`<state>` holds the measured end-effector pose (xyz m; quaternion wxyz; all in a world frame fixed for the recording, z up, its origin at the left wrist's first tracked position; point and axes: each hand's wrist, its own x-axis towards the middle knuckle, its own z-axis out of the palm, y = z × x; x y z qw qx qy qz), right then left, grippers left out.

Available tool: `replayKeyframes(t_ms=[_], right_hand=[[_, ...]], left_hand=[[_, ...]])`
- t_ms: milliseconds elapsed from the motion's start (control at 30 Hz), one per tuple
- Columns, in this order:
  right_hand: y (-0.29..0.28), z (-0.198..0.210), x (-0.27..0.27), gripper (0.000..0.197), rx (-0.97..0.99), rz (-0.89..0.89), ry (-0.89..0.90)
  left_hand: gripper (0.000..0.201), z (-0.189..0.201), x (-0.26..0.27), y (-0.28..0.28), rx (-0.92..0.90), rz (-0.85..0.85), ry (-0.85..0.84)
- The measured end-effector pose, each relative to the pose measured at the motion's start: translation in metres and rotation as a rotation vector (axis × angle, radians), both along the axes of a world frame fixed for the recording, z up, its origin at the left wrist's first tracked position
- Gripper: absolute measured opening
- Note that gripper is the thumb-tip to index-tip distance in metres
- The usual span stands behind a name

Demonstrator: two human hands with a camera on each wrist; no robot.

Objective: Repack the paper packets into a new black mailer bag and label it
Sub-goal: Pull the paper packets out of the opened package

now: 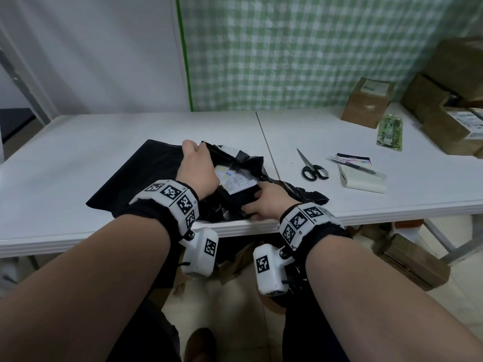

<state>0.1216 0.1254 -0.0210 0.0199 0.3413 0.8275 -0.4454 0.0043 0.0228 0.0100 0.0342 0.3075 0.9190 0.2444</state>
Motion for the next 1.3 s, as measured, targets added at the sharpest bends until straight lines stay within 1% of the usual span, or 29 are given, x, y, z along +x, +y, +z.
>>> replayKeyframes(t_ms=[67, 100, 167, 233, 300, 333, 433, 500, 567, 667, 733, 833, 1000, 1100, 1300], right_hand=[[0.003, 0.001, -0.003, 0.025, -0.053, -0.017, -0.015], [0.004, 0.002, -0.005, 0.021, -0.091, -0.03, -0.018], [0.009, 0.002, -0.01, 0.022, -0.132, -0.081, -0.009], [0.011, 0.0, -0.017, 0.021, -0.17, -0.152, 0.063], [0.011, -0.003, -0.025, 0.036, -0.231, -0.198, 0.124], [0.01, -0.004, -0.029, 0.041, -0.271, -0.211, 0.136], [0.004, -0.008, -0.04, 0.044, -0.39, -0.245, 0.138], [0.0, -0.009, -0.048, 0.044, -0.461, -0.294, 0.164], [-0.005, -0.011, -0.055, 0.039, -0.544, -0.378, 0.229], [-0.012, -0.012, -0.061, 0.025, -0.689, -0.567, 0.332], [-0.015, -0.012, -0.061, 0.029, -0.738, -0.631, 0.373], [-0.017, -0.009, -0.062, 0.035, -0.777, -0.651, 0.4], [-0.021, -0.001, -0.064, 0.034, -0.828, -0.709, 0.429], [-0.021, 0.005, -0.063, 0.03, -0.827, -0.691, 0.407], [-0.017, 0.015, -0.059, 0.034, -0.862, -0.599, 0.361]], left_hand=[[0.04, -0.005, -0.005, -0.001, -0.036, 0.048, -0.004], [0.045, -0.007, -0.009, -0.002, -0.071, 0.066, -0.034], [0.064, -0.012, -0.017, -0.004, -0.104, 0.073, -0.172], [0.085, -0.016, -0.025, -0.007, -0.075, 0.066, -0.358], [0.099, -0.015, -0.028, -0.009, -0.055, 0.043, -0.472], [0.1, -0.014, -0.029, -0.01, -0.048, 0.024, -0.498], [0.092, -0.015, -0.032, -0.011, -0.012, -0.019, -0.519], [0.091, -0.014, -0.034, -0.012, 0.011, -0.038, -0.521], [0.09, -0.015, -0.035, -0.014, 0.027, -0.059, -0.519], [0.089, -0.016, -0.037, -0.015, 0.051, -0.096, -0.519], [0.088, -0.017, -0.037, -0.016, 0.073, -0.119, -0.521], [0.087, -0.018, -0.037, -0.017, 0.112, -0.14, -0.539], [0.089, -0.018, -0.039, -0.02, 0.171, -0.158, -0.582], [0.089, -0.018, -0.037, -0.022, 0.188, -0.176, -0.605], [0.091, -0.021, -0.037, -0.024, 0.218, -0.198, -0.618]])
